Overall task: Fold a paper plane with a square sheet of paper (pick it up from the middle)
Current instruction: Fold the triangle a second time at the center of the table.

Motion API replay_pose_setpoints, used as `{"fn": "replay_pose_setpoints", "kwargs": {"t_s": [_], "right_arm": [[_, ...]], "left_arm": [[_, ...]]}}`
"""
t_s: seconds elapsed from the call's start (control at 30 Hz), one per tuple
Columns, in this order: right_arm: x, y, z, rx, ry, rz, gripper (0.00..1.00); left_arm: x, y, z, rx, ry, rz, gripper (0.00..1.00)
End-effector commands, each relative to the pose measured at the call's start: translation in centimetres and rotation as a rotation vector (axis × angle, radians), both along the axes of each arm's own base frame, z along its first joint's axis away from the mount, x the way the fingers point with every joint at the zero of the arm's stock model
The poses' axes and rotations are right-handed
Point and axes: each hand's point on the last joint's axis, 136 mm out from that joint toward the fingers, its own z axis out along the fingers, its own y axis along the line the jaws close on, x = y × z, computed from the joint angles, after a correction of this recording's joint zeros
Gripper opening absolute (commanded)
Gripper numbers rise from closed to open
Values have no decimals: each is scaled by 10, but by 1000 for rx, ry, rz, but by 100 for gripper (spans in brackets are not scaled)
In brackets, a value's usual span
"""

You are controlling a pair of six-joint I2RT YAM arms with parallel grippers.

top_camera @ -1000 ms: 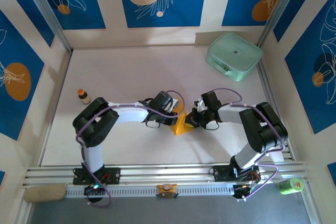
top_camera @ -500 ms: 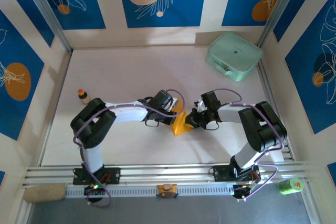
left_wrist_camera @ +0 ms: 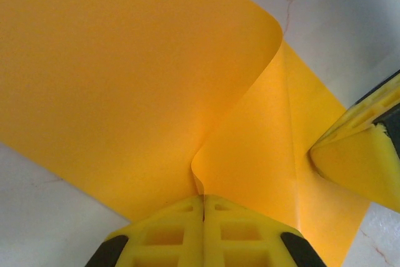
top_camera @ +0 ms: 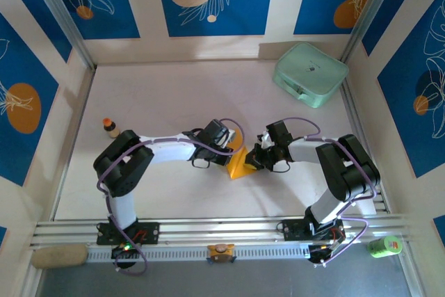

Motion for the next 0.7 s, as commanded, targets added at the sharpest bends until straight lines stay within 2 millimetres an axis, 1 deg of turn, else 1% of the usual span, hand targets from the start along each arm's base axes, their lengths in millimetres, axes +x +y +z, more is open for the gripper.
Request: {"fn": "replay_pose_setpoints", "kwargs": {"t_s": [0.0,0.2,0.67], "right_arm": [[-5,-6,-6,-28,31,-9,4],[-5,-6,-6,-28,34,-9,4],[-5,-6,-5,-31,31,-8,4]], "left_arm": [[6,-1,0,11,-16,-13,0],[9,-1,-1,16,-29,-8,0],[5,4,-12,40,-11,-13,0]]}}
